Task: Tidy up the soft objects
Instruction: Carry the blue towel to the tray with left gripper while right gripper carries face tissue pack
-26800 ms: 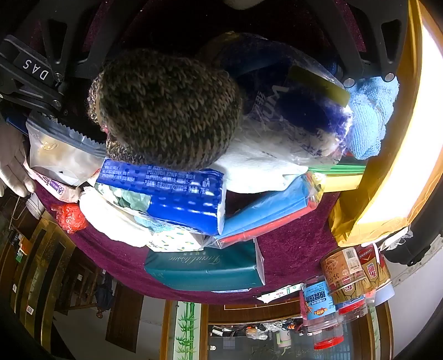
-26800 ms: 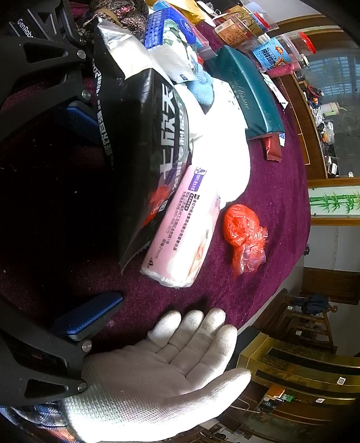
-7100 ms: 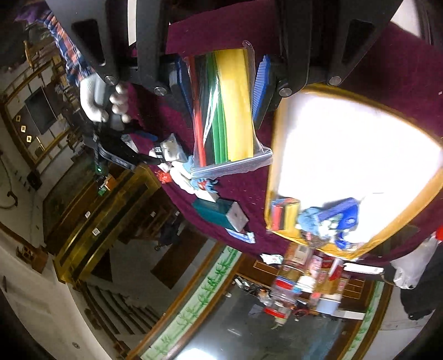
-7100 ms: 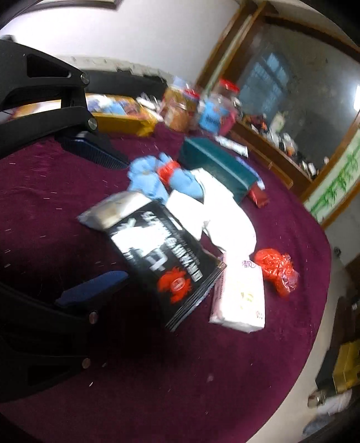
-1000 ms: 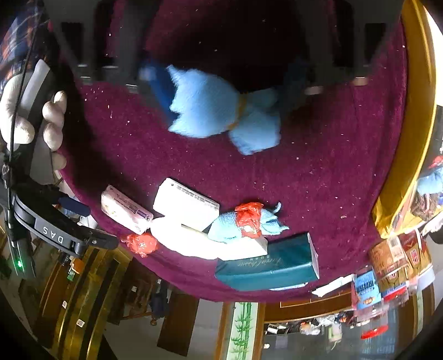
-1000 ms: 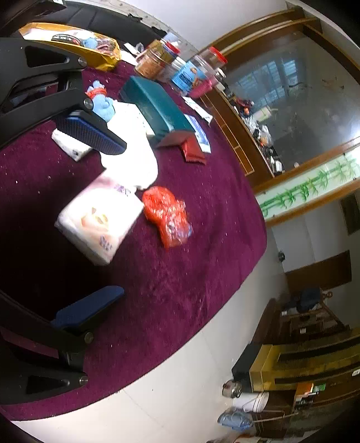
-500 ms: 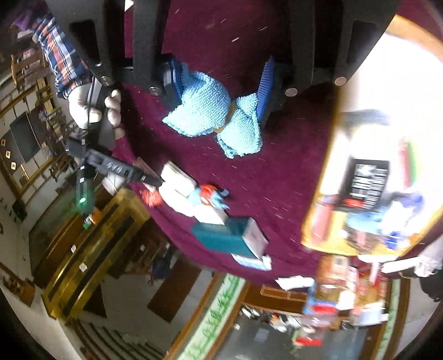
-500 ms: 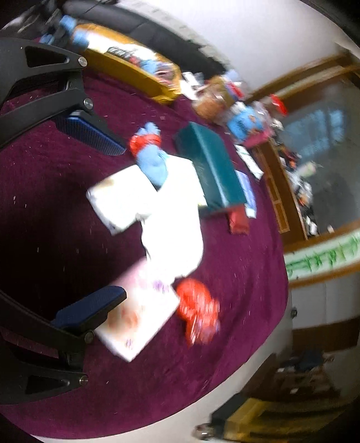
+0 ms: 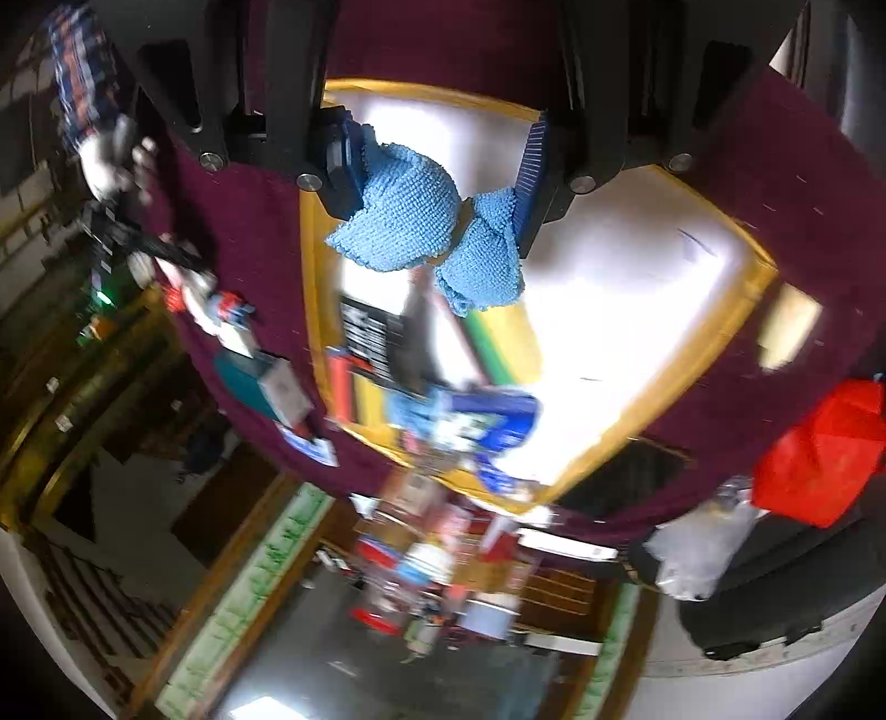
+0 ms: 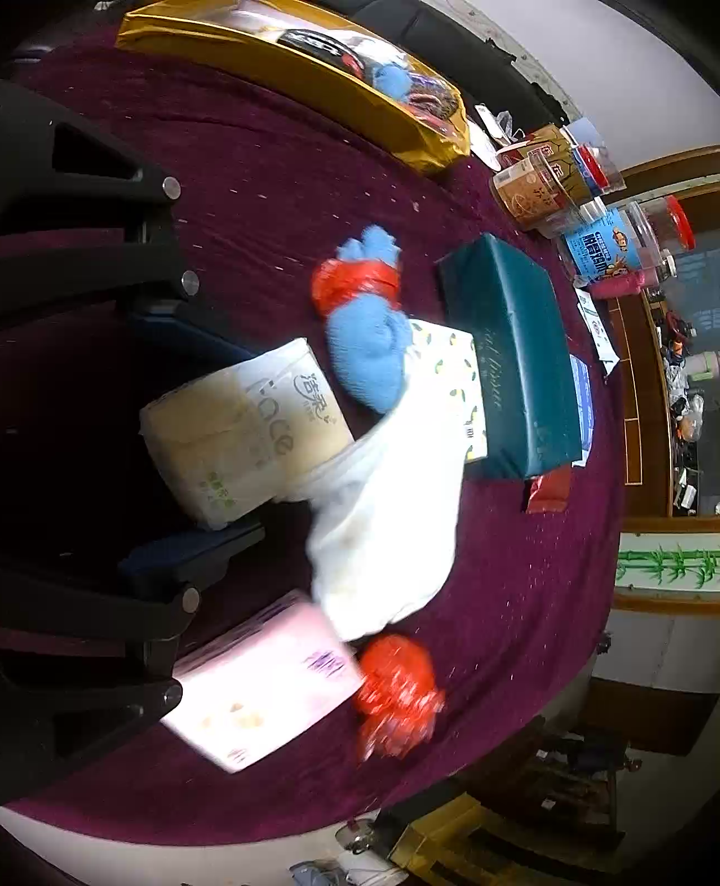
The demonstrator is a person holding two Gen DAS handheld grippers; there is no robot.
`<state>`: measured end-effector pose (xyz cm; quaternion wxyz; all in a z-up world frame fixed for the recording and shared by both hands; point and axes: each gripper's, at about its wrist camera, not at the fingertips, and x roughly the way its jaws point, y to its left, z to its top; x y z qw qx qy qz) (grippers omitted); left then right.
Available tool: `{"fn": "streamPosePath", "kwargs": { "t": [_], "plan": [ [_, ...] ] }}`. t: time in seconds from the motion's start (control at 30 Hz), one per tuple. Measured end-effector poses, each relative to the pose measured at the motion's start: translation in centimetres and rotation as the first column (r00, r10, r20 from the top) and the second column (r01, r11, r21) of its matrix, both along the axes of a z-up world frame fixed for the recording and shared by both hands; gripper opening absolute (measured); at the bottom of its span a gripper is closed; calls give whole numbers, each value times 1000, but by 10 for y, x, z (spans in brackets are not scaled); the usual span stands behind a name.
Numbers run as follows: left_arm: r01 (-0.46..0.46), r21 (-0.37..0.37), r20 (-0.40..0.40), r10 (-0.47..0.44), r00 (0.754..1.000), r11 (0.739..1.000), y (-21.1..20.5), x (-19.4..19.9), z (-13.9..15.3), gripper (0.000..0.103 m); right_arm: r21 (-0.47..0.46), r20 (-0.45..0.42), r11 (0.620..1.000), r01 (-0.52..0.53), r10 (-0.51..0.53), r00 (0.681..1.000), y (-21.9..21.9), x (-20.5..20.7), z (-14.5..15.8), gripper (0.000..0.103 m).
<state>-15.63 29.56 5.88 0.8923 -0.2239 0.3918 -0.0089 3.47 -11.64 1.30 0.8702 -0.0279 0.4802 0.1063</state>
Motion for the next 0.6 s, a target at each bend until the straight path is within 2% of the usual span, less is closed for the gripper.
{"fn": "streamPosePath", "kwargs": {
  "t": [0.07,0.2,0.27,0.3,0.33,0.4,0.47,0.6],
  "plan": [
    [-15,33,-20,16,1000,999,10,11,-2,48,2,0,1000,7,-7,1000,-2,-12,4,56],
    [-33,159,-73,45,996,987,21,42,-12,52,64,-11,998,18,-17,1000,-10,-38,14,56],
    [-55,224,-95,78,992,973,28,57,-19,62,92,-7,996,11,-10,1000,-8,-52,22,56],
    [-62,229,-101,87,991,971,33,64,-22,66,107,-3,994,0,0,1000,-4,-59,27,56],
    [-69,210,-106,93,990,975,39,67,-24,68,120,3,993,-13,13,1000,1,-65,33,56],
    [-92,113,-114,105,988,989,51,65,-28,68,139,14,989,-47,46,999,16,-75,44,56],
    [-97,35,-80,100,992,995,55,53,-24,70,147,26,985,-90,87,996,35,-83,54,56],
    [-123,-39,0,123,992,992,61,11,-12,71,182,22,964,-195,194,981,89,-96,67,56]
  ]
}}
